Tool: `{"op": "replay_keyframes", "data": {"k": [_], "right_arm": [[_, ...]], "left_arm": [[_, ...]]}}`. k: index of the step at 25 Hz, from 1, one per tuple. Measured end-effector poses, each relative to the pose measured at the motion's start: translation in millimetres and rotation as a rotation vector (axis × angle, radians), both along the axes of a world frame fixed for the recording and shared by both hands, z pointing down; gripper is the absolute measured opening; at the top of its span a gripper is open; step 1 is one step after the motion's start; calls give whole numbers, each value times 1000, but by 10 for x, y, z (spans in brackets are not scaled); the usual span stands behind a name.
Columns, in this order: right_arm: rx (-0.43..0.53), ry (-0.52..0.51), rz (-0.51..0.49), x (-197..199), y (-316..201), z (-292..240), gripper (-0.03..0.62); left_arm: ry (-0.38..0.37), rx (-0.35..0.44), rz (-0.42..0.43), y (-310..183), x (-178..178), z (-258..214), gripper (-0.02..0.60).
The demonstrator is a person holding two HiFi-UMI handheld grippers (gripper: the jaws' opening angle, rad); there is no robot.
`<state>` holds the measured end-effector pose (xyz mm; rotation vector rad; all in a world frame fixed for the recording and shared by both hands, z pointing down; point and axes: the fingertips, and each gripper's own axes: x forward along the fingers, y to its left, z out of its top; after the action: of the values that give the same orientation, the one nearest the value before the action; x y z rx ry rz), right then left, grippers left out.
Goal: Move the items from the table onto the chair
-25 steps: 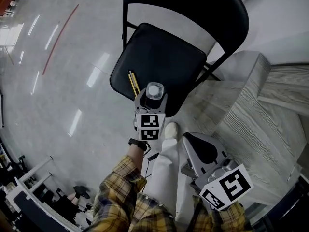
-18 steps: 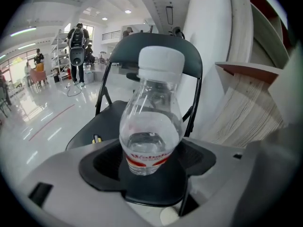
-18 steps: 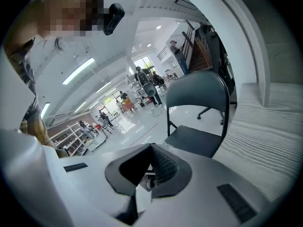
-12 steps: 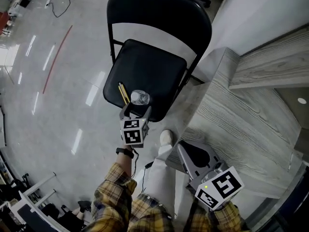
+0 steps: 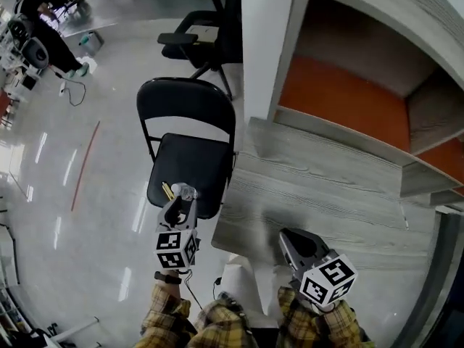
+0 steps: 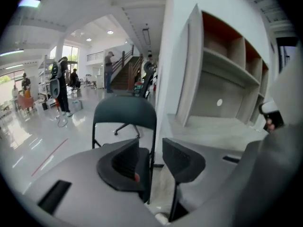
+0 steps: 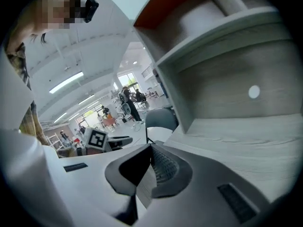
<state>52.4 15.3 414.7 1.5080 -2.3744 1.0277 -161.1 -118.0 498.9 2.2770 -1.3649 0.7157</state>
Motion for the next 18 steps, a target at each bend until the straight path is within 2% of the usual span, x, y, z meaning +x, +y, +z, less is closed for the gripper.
{"op": "replay_keyframes", "data": {"k": [3, 5, 8, 11, 15, 18], "right_arm": [[40, 49, 96, 572, 330, -262, 18], [68, 81, 166, 976, 538, -390, 18], [100, 124, 269, 1663, 806, -514, 18], [93, 172, 377, 2437, 1231, -550, 18], [50, 192, 489, 3425, 1748, -375, 20], [-9, 200, 539, 4059, 2024, -102, 20]], "left_arm": [[65, 77, 114, 217, 663, -761, 73], [125, 120, 165, 380, 1084, -1181, 30], [240, 141, 233, 679, 1726, -1653, 6], [312, 122, 334, 1170, 2401, -1846, 5], [330, 89, 466, 1747, 3096, -1894, 3], [258, 96, 513, 1975, 3345, -1851, 4]]}}
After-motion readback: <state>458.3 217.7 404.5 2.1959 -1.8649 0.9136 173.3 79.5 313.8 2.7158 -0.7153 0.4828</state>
